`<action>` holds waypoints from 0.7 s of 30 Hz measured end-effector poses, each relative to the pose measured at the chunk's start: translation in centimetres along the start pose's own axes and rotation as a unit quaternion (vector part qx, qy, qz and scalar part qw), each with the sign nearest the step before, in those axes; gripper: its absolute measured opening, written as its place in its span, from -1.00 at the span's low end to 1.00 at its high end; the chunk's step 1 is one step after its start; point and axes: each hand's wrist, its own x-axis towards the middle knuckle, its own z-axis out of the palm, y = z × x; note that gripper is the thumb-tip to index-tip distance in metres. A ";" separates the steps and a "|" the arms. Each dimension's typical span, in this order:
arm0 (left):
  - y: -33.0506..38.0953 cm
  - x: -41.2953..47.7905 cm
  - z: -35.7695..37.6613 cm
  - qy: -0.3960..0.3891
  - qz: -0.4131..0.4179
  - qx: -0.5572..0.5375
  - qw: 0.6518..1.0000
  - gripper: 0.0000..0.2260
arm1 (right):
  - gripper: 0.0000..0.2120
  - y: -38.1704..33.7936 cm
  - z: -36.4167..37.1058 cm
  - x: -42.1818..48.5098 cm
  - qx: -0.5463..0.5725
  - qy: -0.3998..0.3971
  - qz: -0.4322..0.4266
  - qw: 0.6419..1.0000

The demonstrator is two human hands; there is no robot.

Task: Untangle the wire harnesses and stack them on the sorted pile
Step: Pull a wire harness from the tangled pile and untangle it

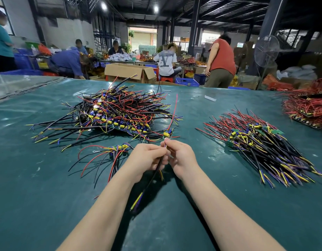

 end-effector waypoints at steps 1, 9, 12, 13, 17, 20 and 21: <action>0.0 0.1 0.0 -0.016 -0.009 -0.020 1.000 -0.77 | -0.75 -0.1 0.0 0.0 0.034 -0.002 0.030 0.999; -1.0 -0.2 1.6 0.011 0.019 0.090 0.996 -0.79 | -0.73 -0.8 -1.3 0.6 0.026 0.086 0.024 0.996; -1.0 0.0 0.9 0.035 0.044 0.094 0.994 -0.75 | -0.72 -0.6 -1.0 0.8 0.033 0.093 0.023 0.995; -0.9 0.0 0.9 0.037 0.051 0.071 0.995 -0.74 | -0.72 -0.5 -0.8 0.9 0.065 0.086 0.030 0.994; -1.0 -0.2 1.2 0.028 0.054 0.027 0.998 -0.72 | -0.74 -0.3 -0.7 1.1 0.138 0.068 0.052 0.987; -1.3 -0.3 1.4 0.011 0.035 0.065 0.997 -0.77 | -0.74 -0.3 -1.0 1.2 0.144 0.090 0.049 0.984; -1.3 -0.4 1.4 0.001 0.029 0.082 0.996 -0.78 | -0.75 -0.6 -1.4 1.3 0.155 0.100 0.049 0.982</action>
